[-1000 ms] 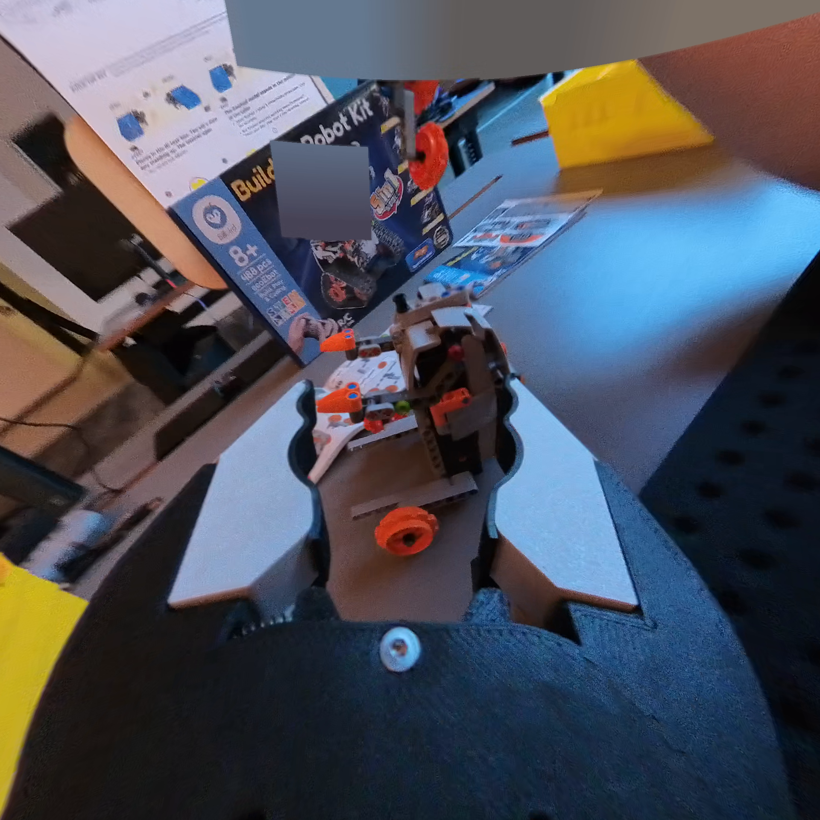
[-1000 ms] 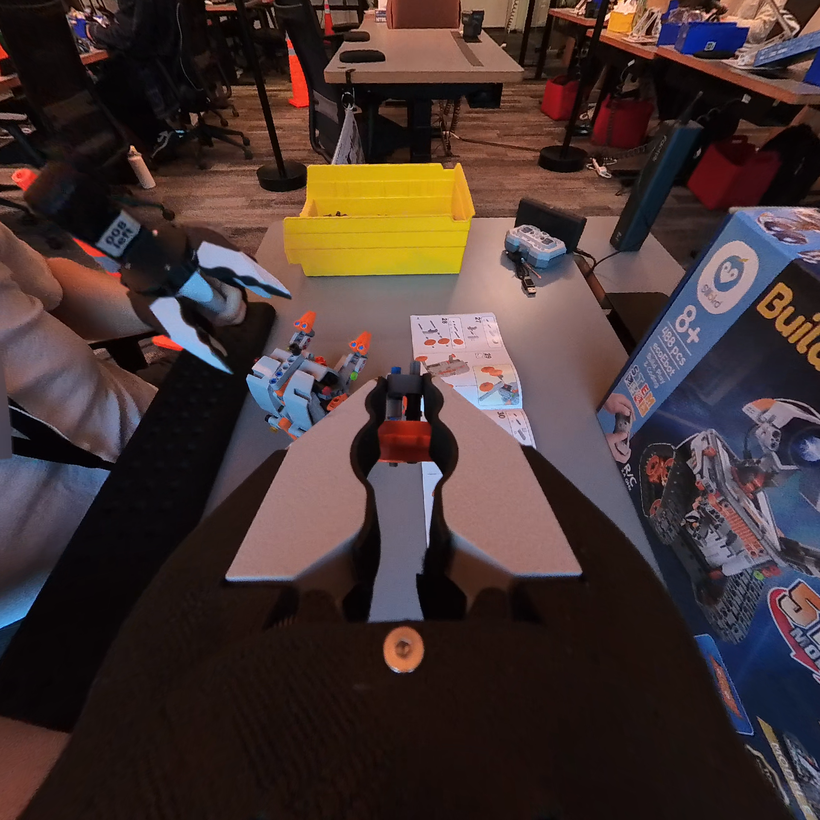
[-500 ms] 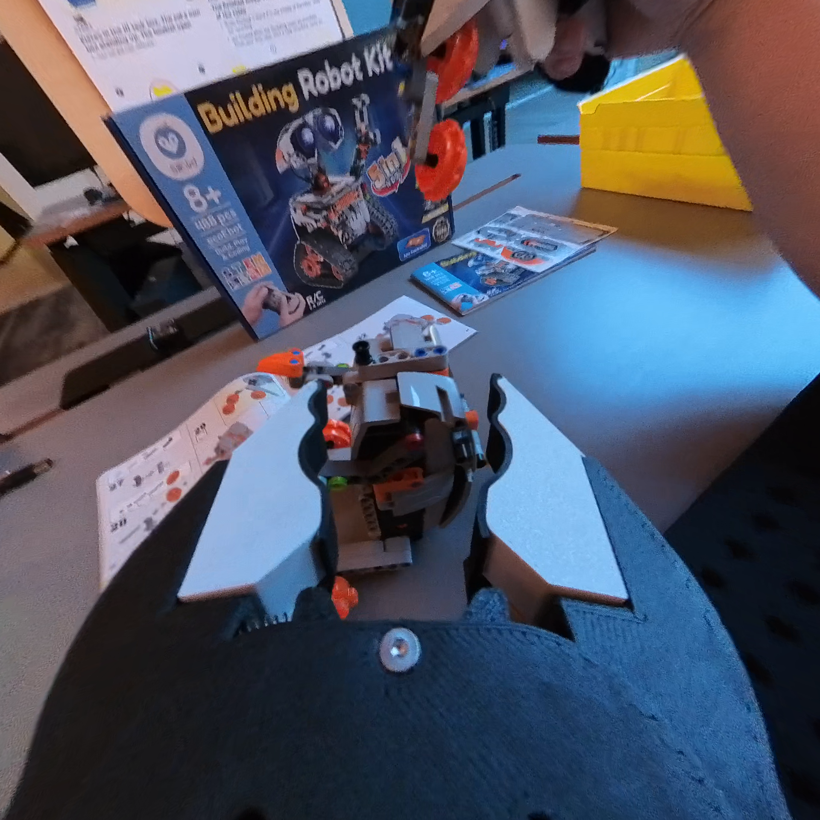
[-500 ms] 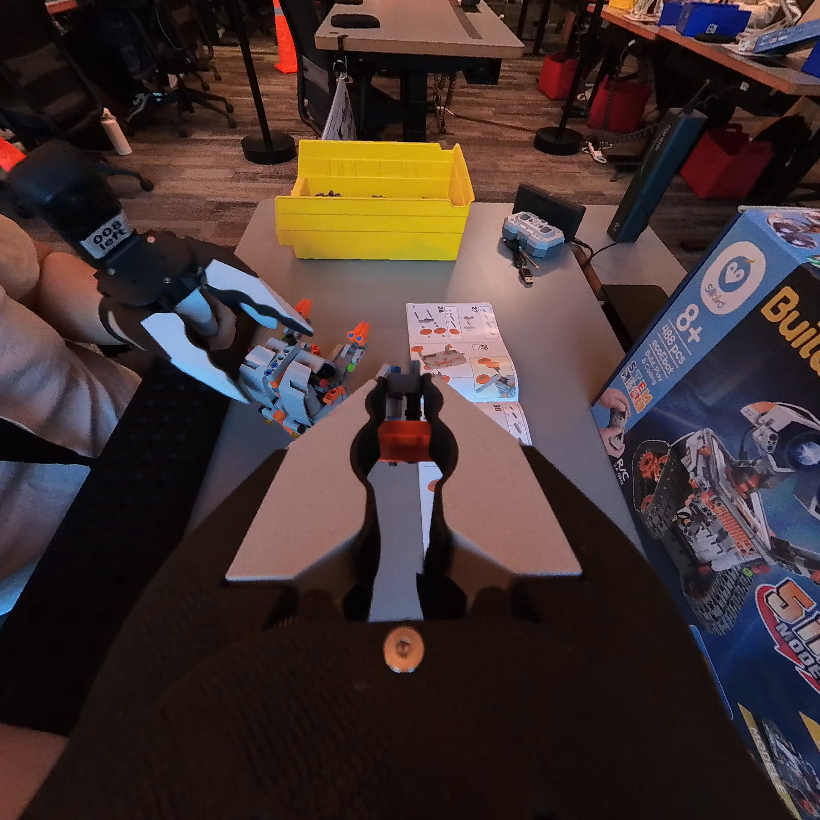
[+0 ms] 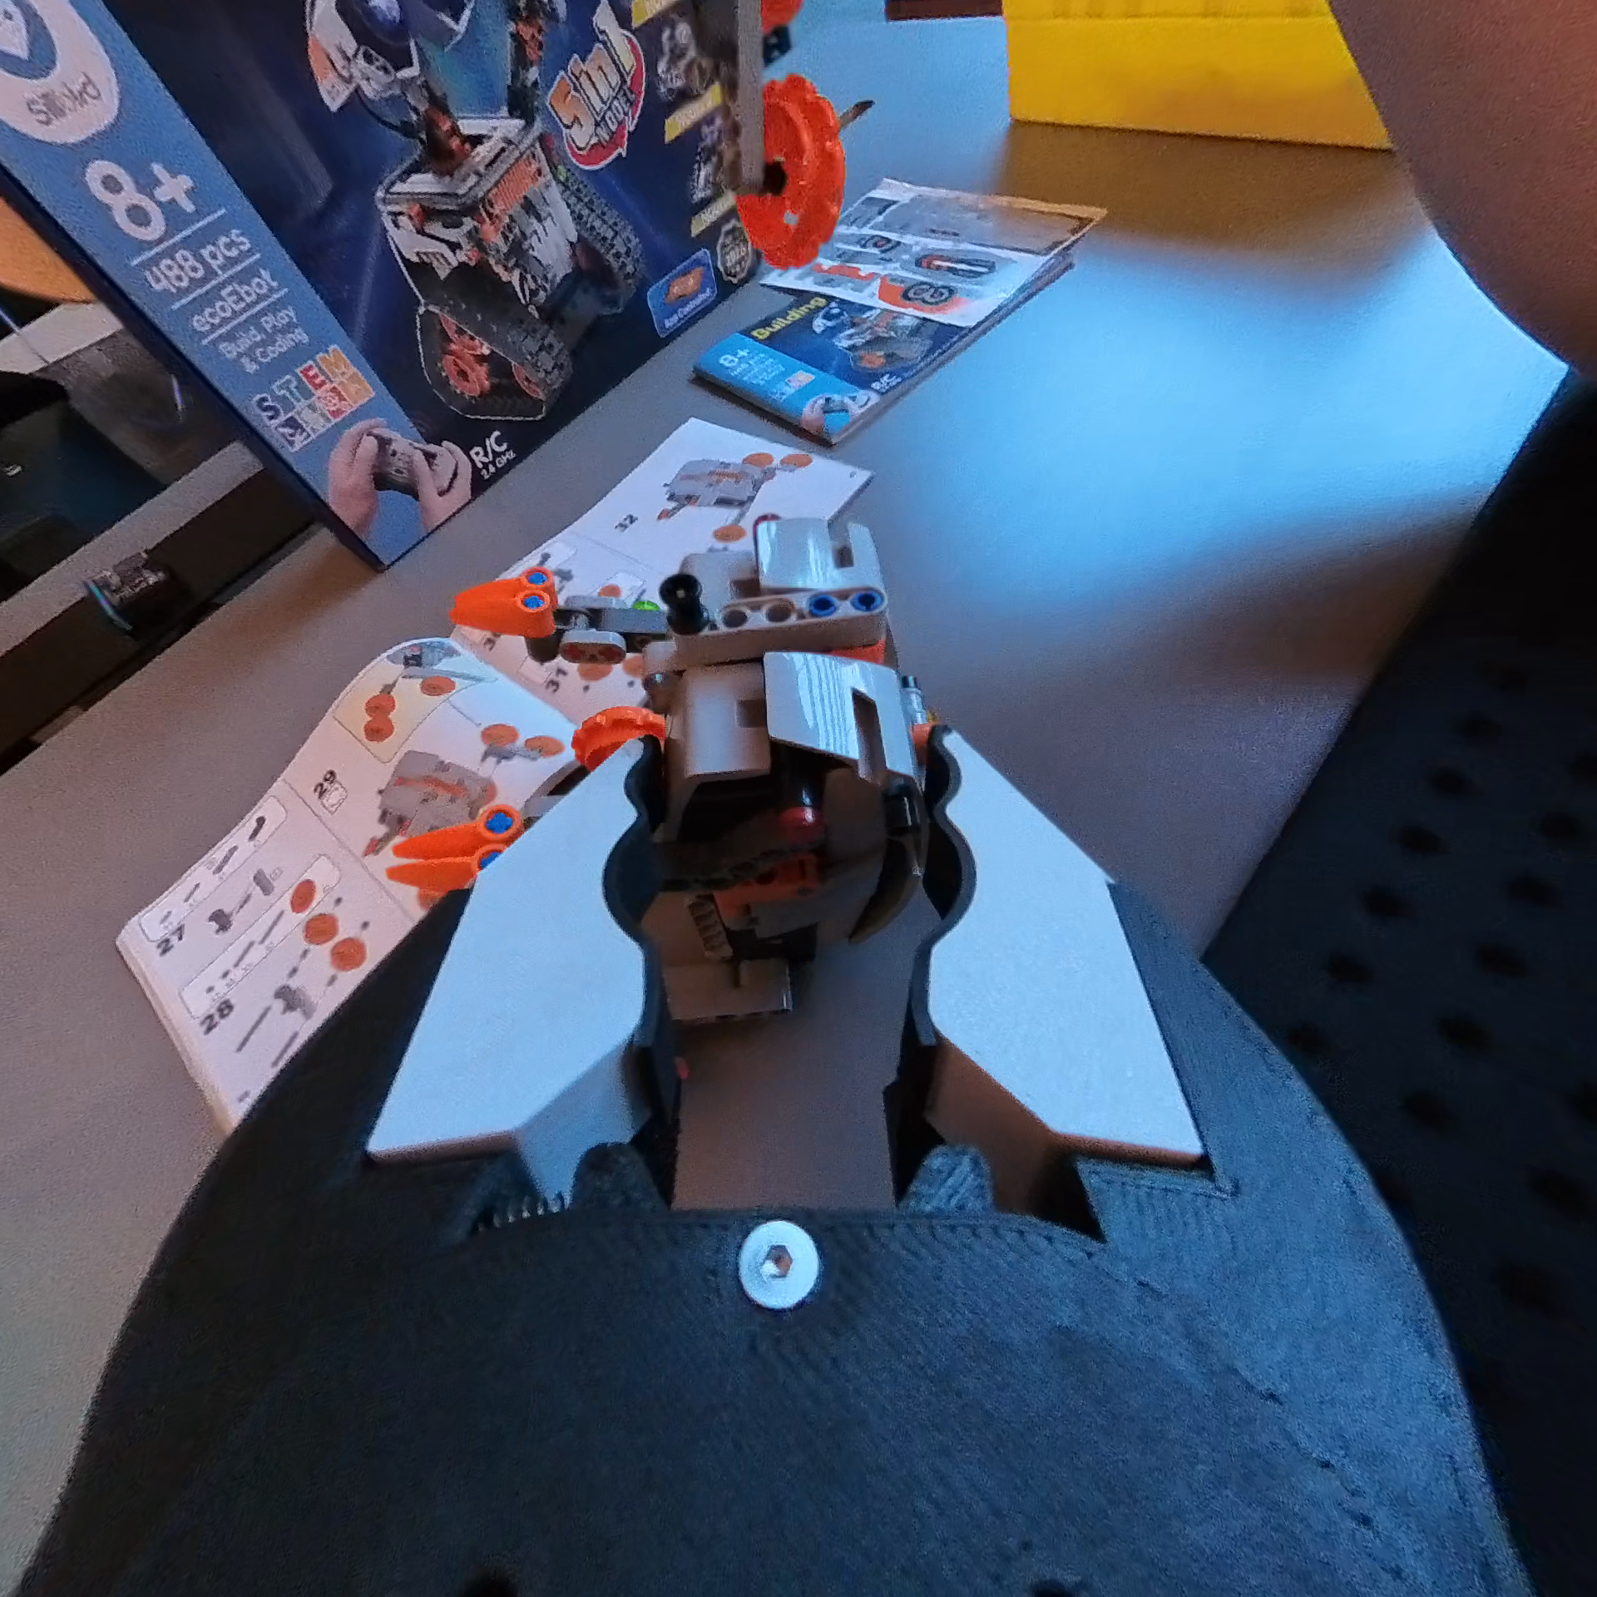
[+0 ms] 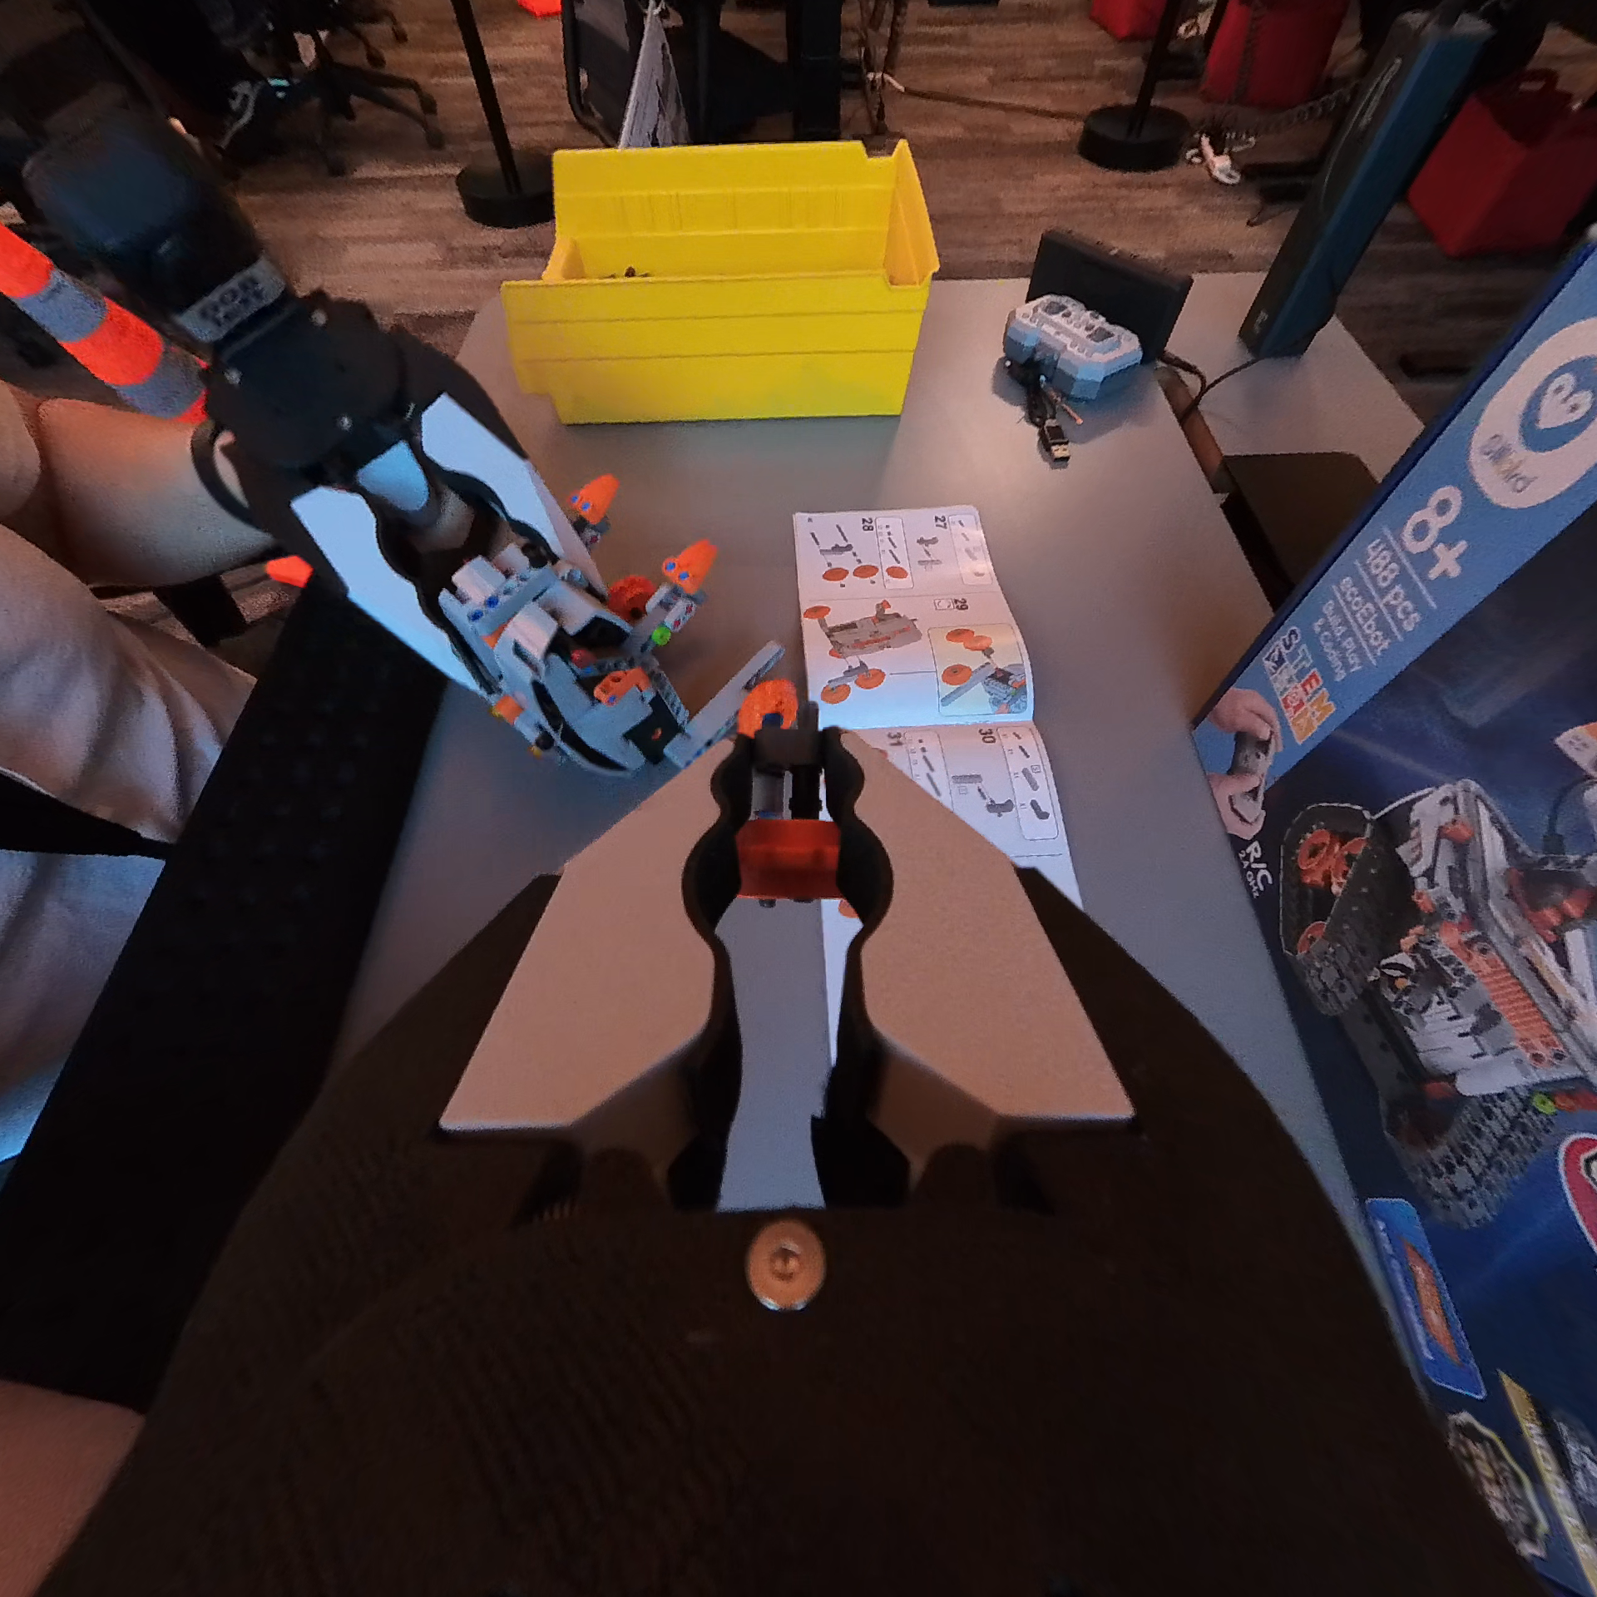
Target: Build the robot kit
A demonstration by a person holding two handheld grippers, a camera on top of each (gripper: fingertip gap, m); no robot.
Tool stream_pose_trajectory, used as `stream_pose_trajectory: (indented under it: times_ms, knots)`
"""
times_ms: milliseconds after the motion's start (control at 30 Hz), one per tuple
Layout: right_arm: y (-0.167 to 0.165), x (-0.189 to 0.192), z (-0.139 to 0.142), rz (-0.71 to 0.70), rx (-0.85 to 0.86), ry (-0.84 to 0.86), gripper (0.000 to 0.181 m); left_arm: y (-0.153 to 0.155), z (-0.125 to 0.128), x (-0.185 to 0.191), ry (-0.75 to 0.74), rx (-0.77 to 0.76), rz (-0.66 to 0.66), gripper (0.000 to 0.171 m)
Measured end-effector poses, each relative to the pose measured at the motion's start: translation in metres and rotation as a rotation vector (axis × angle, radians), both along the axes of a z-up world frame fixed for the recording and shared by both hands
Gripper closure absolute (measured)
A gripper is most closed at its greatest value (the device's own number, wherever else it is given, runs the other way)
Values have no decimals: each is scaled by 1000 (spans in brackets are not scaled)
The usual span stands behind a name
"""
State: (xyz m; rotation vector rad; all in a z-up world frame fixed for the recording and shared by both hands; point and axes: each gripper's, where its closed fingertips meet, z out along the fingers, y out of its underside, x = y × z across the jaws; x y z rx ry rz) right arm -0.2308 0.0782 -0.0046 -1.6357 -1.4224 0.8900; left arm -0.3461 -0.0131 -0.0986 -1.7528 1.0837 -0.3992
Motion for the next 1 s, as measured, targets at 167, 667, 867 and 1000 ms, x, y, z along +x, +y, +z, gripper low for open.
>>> stream_pose_trajectory:
  times_ms: [167,667,867,1000]
  knots:
    - [-1,-9,-16,30,-38,-40,165,-2,0,-40,-11,2,-96,111]
    - [-8,-43,-55,128,-92,-147,165,-6,18,-68,-261,78,-241,107]
    - [-5,-39,-51,114,-84,-136,165,1,10,-64,-263,114,-195,99]
    - [-3,-36,-51,101,-81,-142,165,8,8,-66,-214,151,-176,102]
